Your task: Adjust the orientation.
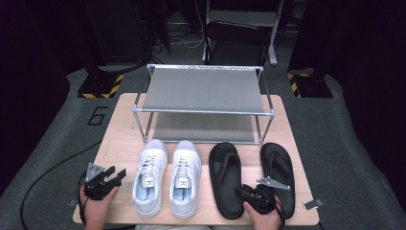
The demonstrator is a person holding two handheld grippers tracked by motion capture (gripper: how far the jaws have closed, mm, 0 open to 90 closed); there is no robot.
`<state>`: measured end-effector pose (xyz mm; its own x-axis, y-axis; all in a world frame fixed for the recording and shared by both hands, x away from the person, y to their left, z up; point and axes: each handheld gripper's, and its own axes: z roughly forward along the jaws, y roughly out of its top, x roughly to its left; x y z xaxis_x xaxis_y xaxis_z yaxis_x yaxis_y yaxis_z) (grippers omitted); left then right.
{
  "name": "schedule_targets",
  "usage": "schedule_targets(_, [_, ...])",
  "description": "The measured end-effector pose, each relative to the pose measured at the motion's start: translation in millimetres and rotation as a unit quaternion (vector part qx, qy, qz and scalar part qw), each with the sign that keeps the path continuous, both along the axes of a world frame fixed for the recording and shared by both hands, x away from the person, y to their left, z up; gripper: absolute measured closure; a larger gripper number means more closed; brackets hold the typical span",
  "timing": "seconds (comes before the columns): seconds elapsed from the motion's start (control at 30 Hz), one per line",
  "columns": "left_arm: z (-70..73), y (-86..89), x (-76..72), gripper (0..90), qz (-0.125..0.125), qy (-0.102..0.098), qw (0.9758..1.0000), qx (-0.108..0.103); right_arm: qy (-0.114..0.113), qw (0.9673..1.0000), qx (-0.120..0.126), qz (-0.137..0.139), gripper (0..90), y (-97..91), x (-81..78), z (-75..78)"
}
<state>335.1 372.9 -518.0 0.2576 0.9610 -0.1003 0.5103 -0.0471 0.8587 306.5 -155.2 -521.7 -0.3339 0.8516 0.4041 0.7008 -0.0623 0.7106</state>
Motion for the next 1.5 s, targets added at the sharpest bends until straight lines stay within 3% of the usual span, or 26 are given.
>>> schedule_targets(0.13, [0.1,0.6,0.0,48.2,0.002,0.0,1.0,0.0,0.003,0.9999,0.014,-0.01,54.4,-1.6,-0.4,-2.9])
schedule_targets(0.17, [0.2,0.7,0.0,48.2,0.002,0.0,1.0,0.0,0.015,0.9993,0.028,-0.019,54.7,-1.3,-0.6,-2.7])
schedule_targets(0.3, [0.2,0.8,-0.1,48.2,0.001,0.0,1.0,-0.001,0.032,0.9983,0.043,-0.022,56.9,-1.8,0.3,-2.4])
schedule_targets(0.37, [0.3,0.8,-0.2,48.2,0.002,0.0,1.0,0.0,0.03,0.9986,0.041,-0.014,57.1,-3.7,2.2,-3.4])
schedule_targets(0.43, [0.2,0.8,-0.3,48.2,0.002,0.0,1.0,-0.001,0.05,0.9973,0.052,-0.014,57.5,-4.9,4.0,-2.3])
schedule_targets(0.63, [0.2,0.6,-0.2,48.2,0.003,0.0,1.0,0.0,0.074,0.9956,0.056,0.004,57.7,-8.5,11.7,-0.3])
schedule_targets(1.0, [1.0,1.5,-0.6,48.2,0.002,0.003,1.0,0.002,0.068,0.9954,0.068,0.005,58.9,-10.4,11.1,-3.3])
schedule_targets(1.2, [1.1,1.6,-0.6,48.2,0.002,0.003,1.0,0.002,0.087,0.9926,0.085,-0.003,60.7,-12.0,12.5,-3.8])
schedule_targets(1.33, [1.1,1.5,-0.5,48.3,0.002,0.002,1.0,0.003,0.084,0.9924,0.089,-0.008,61.5,-11.8,11.3,-4.4])
schedule_targets(1.5, [1.1,1.7,-0.5,48.3,0.003,0.002,1.0,0.002,0.086,0.9898,0.113,-0.018,63.7,-14.4,10.2,-7.5])
